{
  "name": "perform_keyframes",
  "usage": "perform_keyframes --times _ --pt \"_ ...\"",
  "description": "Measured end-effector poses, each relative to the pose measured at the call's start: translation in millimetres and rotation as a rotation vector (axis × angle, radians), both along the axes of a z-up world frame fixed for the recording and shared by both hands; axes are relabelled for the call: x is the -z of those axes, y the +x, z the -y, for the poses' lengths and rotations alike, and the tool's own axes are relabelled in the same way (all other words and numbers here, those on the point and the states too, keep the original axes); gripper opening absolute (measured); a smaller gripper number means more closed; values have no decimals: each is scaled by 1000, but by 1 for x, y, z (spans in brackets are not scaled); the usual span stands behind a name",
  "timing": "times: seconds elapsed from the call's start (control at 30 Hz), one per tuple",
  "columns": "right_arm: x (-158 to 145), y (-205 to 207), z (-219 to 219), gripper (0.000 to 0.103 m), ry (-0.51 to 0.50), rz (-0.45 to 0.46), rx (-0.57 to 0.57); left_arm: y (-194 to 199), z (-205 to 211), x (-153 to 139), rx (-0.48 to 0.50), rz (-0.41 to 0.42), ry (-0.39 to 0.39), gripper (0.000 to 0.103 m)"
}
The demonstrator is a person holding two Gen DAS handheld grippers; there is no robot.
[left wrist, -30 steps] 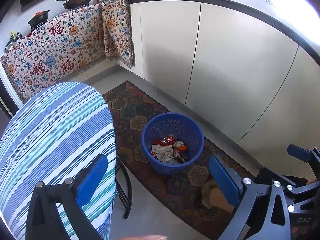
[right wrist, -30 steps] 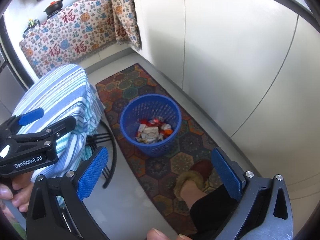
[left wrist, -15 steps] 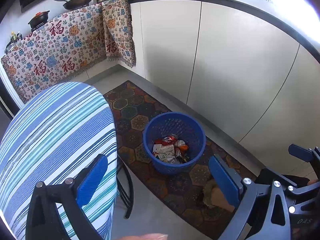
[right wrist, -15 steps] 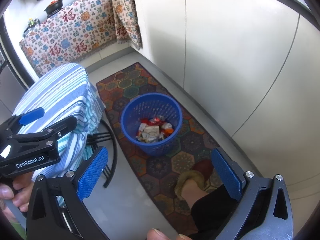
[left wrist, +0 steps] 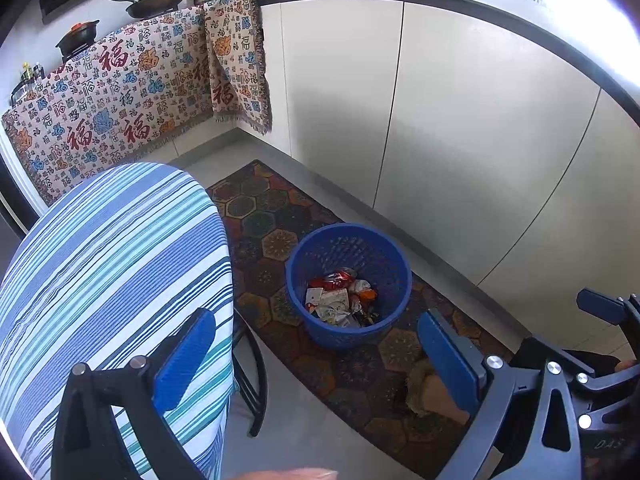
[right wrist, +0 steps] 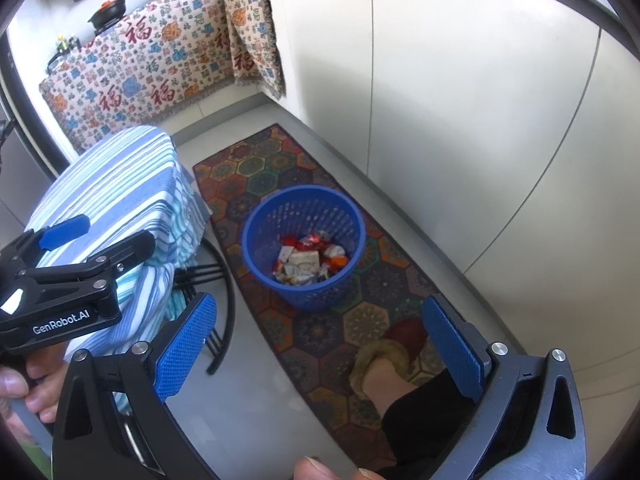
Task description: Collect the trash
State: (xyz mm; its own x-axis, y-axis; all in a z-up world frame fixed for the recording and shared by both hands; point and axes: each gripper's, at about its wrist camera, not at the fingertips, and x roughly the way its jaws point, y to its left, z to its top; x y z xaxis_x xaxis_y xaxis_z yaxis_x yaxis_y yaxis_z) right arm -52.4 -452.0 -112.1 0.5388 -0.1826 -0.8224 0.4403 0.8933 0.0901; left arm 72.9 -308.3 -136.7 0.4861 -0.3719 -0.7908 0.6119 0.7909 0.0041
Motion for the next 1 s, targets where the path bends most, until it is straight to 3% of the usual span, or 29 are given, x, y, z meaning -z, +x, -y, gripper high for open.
perform_keyframes --times 0.87,1.0 --pt "2 1 8 103 10 -8 10 -1 11 6 14 -2 13 103" --pt "4 1 10 103 13 -11 15 -3 10 5 20 -1 -12 103"
